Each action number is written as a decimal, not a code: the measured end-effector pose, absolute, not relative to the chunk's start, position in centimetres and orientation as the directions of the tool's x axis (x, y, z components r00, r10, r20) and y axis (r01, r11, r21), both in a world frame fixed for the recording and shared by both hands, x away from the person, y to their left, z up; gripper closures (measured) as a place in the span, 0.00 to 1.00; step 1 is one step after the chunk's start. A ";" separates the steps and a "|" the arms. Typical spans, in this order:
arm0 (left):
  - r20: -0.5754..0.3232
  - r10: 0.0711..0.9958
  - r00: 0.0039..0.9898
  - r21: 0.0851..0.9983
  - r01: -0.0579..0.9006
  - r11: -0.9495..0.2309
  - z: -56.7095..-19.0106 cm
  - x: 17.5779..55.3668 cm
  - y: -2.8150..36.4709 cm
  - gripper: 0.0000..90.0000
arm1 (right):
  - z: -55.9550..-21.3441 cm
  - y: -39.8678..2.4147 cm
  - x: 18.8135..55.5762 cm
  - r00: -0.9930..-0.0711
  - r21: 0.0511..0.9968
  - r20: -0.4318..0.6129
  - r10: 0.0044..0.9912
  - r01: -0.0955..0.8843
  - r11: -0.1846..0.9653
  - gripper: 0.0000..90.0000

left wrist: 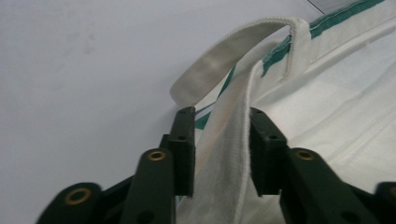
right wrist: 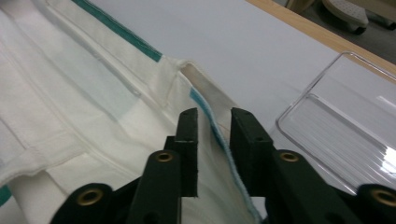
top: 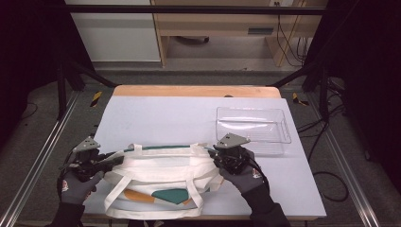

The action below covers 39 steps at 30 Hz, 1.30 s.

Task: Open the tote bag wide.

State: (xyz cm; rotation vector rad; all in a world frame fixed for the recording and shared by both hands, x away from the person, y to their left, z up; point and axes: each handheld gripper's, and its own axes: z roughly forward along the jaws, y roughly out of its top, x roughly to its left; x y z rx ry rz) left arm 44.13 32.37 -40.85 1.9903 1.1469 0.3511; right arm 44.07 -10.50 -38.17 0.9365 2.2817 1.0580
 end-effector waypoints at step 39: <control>-0.195 0.835 0.515 0.799 0.577 -0.170 -40.7 43.3 32.5 0.93 | -40.5 -5.8 40.5 -0.806 0.805 0.029 0.591 0.369 0.464 0.46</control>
